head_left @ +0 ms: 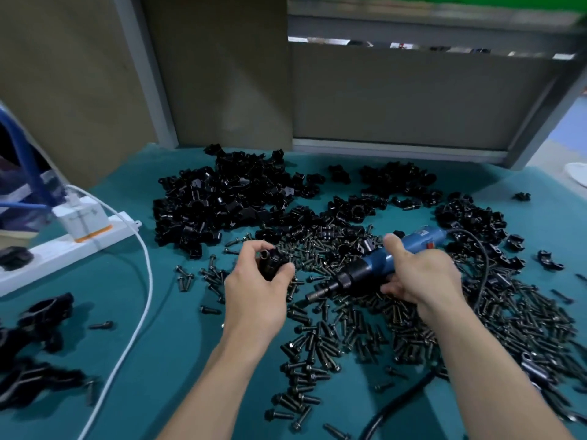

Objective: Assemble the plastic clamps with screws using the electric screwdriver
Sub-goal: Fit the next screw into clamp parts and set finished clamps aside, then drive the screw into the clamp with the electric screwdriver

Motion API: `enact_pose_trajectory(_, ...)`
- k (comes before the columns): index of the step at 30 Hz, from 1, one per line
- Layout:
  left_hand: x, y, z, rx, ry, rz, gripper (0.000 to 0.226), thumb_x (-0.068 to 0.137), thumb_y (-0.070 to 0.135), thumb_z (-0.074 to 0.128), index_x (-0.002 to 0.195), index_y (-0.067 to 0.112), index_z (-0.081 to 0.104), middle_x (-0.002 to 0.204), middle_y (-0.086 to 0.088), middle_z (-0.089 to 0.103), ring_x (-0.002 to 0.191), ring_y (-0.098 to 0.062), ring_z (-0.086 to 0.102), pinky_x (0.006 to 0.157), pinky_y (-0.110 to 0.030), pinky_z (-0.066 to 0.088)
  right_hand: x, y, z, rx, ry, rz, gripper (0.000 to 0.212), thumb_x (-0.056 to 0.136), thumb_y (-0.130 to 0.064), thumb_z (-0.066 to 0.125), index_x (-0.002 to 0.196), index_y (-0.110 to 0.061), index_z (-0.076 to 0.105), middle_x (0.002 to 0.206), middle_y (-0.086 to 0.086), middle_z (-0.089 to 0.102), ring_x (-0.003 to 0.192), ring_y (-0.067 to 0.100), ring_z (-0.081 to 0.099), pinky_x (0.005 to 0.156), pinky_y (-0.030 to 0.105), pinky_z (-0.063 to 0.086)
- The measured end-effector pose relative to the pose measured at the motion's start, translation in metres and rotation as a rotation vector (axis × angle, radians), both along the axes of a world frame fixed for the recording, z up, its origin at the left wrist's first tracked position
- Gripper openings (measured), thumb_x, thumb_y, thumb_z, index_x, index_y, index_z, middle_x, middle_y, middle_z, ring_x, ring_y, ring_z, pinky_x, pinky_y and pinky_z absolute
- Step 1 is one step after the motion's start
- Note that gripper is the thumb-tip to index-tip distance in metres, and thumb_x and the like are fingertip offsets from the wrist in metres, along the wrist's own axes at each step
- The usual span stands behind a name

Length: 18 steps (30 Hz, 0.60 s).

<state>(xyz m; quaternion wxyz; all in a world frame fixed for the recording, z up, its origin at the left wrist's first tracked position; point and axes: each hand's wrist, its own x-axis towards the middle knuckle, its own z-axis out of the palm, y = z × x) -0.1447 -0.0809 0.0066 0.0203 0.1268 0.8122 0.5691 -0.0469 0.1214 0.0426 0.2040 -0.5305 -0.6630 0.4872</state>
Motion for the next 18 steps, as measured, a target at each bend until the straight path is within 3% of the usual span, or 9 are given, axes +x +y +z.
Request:
enact_pose_trajectory(2,0.000,0.003,0.001,-0.043,0.020,-0.029,0.028,0.094,0.031,0.076,0.106,0.041,0.053,0.088,0.017,0.063,0.075,0.022,0.055,0.051,-0.002,0.041,-0.013,-0.007,0.006,-0.079,-0.022,-0.043,0.079,0.081,-0.064,0.077,0.129,-0.006,0.053,0.101,0.009,0.069,0.050,0.022,0.073,0.066,0.042,0.065)
enact_pose_trajectory(4,0.002,0.005,0.002,-0.072,0.012,-0.076,0.027,0.094,0.028,0.077,0.103,0.039,0.054,0.089,0.020,0.061,0.076,0.029,0.051,0.053,0.000,0.040,-0.023,-0.020,0.010,-0.106,-0.046,-0.134,0.094,0.074,-0.061,0.083,0.144,-0.016,0.039,0.100,0.007,0.059,0.051,0.022,0.071,0.067,0.042,0.066)
enact_pose_trajectory(6,0.006,0.005,0.003,-0.121,-0.016,-0.146,0.030,0.095,0.026,0.076,0.096,0.042,0.052,0.087,0.019,0.061,0.072,0.027,0.052,0.049,-0.002,0.041,-0.029,-0.026,0.011,-0.113,-0.050,-0.229,0.093,0.072,-0.048,0.090,0.143,-0.019,0.037,0.096,0.008,0.059,0.063,0.025,0.071,0.075,0.047,0.064)
enact_pose_trajectory(9,0.007,0.003,0.000,-0.138,-0.031,-0.212,0.029,0.096,0.025,0.075,0.098,0.043,0.052,0.091,0.018,0.063,0.072,0.021,0.057,0.046,-0.005,0.041,-0.041,-0.023,0.019,-0.347,0.117,-0.243,0.085,0.073,-0.017,0.088,0.142,-0.010,0.038,0.123,0.018,0.061,0.102,0.036,0.067,0.089,0.052,0.060)
enact_pose_trajectory(10,0.006,0.002,-0.002,-0.124,-0.029,-0.217,0.027,0.096,0.025,0.075,0.101,0.041,0.054,0.092,0.017,0.065,0.072,0.019,0.058,0.046,-0.005,0.041,-0.042,-0.021,0.020,-0.422,0.198,-0.248,0.078,0.075,-0.011,0.084,0.141,-0.007,0.042,0.125,0.018,0.061,0.107,0.037,0.066,0.091,0.052,0.060)
enact_pose_trajectory(13,0.001,-0.002,-0.003,-0.083,-0.022,-0.188,0.027,0.095,0.027,0.076,0.099,0.041,0.053,0.091,0.016,0.065,0.072,0.021,0.056,0.050,-0.003,0.040,-0.032,-0.018,0.021,-0.477,0.386,-0.322,0.056,0.076,-0.007,0.077,0.127,-0.006,0.055,0.112,0.012,0.066,0.095,0.028,0.071,0.085,0.046,0.063)
enact_pose_trajectory(16,-0.002,-0.004,-0.001,-0.037,-0.015,-0.148,0.023,0.095,0.030,0.075,0.102,0.039,0.055,0.089,0.014,0.065,0.073,0.023,0.054,0.051,-0.002,0.039,-0.015,-0.011,0.023,-0.542,0.548,-0.296,0.032,0.080,-0.004,0.071,0.109,-0.011,0.059,0.085,0.006,0.061,0.058,0.018,0.065,0.049,0.031,0.058)
enact_pose_trajectory(17,-0.003,-0.004,0.001,-0.025,-0.024,-0.138,0.021,0.095,0.031,0.073,0.104,0.038,0.056,0.088,0.012,0.064,0.071,0.023,0.054,0.050,-0.002,0.040,-0.010,-0.010,0.025,-0.587,0.606,-0.275,0.029,0.082,-0.001,0.067,0.107,-0.012,0.058,0.082,0.005,0.057,0.052,0.017,0.062,0.045,0.030,0.055)
enact_pose_trajectory(18,-0.003,-0.004,0.002,-0.017,-0.035,-0.133,0.019,0.096,0.031,0.072,0.103,0.037,0.056,0.087,0.010,0.064,0.069,0.022,0.055,0.048,-0.003,0.040,-0.005,-0.008,0.026,-0.633,0.688,-0.242,0.028,0.085,0.003,0.062,0.108,-0.011,0.056,0.087,0.006,0.057,0.059,0.019,0.063,0.049,0.034,0.056)
